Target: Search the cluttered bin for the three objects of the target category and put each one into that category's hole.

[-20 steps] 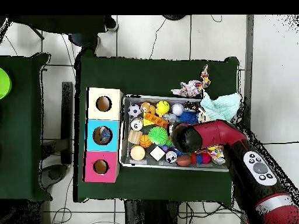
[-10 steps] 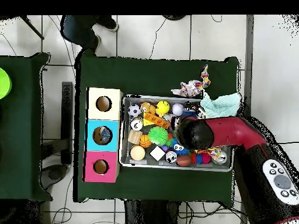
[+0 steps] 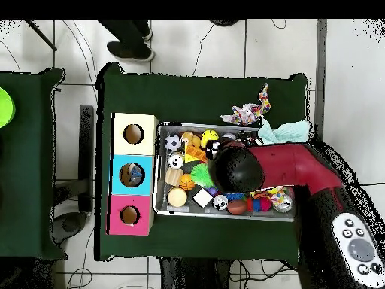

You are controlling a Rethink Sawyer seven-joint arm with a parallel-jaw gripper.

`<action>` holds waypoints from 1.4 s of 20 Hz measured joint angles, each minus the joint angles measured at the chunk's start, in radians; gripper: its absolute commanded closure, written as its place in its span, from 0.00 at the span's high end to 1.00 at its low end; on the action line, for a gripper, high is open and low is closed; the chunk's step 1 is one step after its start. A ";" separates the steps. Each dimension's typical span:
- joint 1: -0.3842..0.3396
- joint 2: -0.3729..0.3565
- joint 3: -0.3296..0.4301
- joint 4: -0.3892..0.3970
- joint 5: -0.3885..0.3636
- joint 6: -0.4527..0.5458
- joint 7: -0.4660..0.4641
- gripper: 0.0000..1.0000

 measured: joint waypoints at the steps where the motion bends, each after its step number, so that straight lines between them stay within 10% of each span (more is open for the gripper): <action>1: 0.016 -0.007 -0.003 0.003 0.006 0.000 0.000 0.00; 16: 0.365 -0.036 -0.101 0.060 0.077 -0.016 0.024 0.00; 28: 0.526 0.031 -0.251 0.114 0.122 -0.247 0.095 0.00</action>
